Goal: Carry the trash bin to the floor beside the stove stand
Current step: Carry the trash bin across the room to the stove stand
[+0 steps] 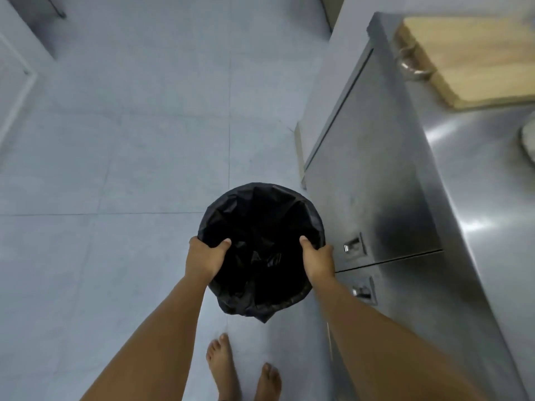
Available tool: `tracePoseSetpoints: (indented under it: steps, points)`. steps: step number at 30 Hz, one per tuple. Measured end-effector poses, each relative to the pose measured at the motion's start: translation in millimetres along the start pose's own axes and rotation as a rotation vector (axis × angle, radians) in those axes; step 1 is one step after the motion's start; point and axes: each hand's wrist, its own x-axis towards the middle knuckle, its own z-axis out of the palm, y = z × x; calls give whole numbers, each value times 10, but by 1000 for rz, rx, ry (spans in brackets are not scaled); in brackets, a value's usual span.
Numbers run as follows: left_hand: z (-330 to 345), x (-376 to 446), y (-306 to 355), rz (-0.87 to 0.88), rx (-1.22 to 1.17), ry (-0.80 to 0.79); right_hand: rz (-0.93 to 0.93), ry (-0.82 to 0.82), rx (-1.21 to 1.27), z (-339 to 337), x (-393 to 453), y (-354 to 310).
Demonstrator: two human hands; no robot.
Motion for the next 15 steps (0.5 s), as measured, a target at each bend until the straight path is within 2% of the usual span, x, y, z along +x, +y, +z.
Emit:
tracePoseSetpoints:
  steps: [6,15]
  points:
    - [-802,-585,633,80,-14,35,-84,-15,35,-156,-915,-785]
    - [-1656,-967,1252,122,-44,75,-136,-86,48,-97,-1702,-1607]
